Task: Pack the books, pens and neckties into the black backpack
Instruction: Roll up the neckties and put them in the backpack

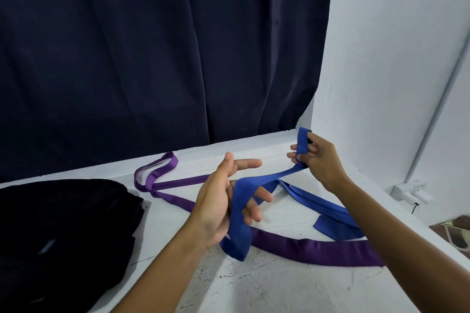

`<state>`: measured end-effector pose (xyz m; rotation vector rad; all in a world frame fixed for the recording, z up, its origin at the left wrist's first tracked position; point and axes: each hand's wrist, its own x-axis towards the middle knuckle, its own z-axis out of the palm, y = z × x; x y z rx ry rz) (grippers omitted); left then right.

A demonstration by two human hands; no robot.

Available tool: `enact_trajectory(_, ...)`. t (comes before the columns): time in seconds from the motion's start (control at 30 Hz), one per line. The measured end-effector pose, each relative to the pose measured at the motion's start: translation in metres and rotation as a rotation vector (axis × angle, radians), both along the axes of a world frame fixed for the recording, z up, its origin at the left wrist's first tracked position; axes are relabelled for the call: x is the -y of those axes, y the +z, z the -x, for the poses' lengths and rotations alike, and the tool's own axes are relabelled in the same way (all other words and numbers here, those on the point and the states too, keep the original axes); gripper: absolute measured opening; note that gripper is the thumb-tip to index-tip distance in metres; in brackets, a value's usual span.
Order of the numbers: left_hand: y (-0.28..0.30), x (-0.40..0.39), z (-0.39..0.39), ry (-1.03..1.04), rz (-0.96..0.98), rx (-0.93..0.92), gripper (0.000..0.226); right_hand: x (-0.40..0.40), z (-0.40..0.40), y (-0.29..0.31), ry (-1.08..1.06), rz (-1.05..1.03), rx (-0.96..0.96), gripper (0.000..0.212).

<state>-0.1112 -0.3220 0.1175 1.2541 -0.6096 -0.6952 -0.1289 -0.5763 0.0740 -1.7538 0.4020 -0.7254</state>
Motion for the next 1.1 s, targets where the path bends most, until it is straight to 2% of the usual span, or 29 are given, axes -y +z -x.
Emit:
enact_trajectory(0.13,0.012,-0.013,-0.011,-0.078,-0.068,0.045,0.061,0.003,0.005,0.004,-0.006,-0.112,0.059,0.047)
enact_trajectory(0.3,0.004,-0.031,-0.056,-0.037,-0.4,0.108,0.057,0.012,0.012,0.017,-0.041,-0.32,0.175,0.053)
enact_trajectory(0.4,-0.019,-0.045,-0.107,0.085,-0.654,0.198,0.063,0.014,0.017,0.026,-0.051,-0.392,0.234,0.055)
enact_trajectory(0.47,-0.034,-0.05,-0.137,0.24,-0.851,0.346,0.06,0.009,0.02,0.033,-0.016,-0.43,0.252,0.057)
enact_trajectory(0.53,-0.041,-0.047,-0.15,0.35,-0.911,0.495,0.05,-0.001,0.023,0.041,0.083,-0.456,0.25,0.057)
enact_trajectory(0.67,-0.032,-0.002,-0.12,0.238,-0.643,0.682,0.02,-0.033,0.028,0.065,0.35,-0.485,0.238,0.049)
enact_trajectory(0.73,-0.029,0.024,-0.097,0.187,-0.49,0.735,0.033,-0.048,0.031,0.078,0.452,-0.496,0.228,0.044)
enact_trajectory(0.8,-0.026,0.047,-0.077,0.165,-0.343,0.727,0.052,-0.058,0.036,0.089,0.533,-0.506,0.206,0.042)
enact_trajectory(0.87,-0.022,0.064,-0.062,0.171,-0.184,0.725,0.057,-0.064,0.043,0.096,0.596,-0.513,0.186,0.043)
enact_trajectory(0.93,-0.016,0.077,-0.055,0.164,-0.034,0.711,0.057,-0.069,0.05,0.1,0.643,-0.521,0.175,0.047)
enact_trajectory(1.03,-0.008,0.088,-0.054,0.109,0.177,0.583,0.046,-0.071,0.06,0.101,0.692,-0.513,0.166,0.051)
enact_trajectory(1.1,-0.006,0.091,-0.055,0.101,0.247,0.511,0.038,-0.07,0.066,0.101,0.696,-0.504,0.149,0.054)
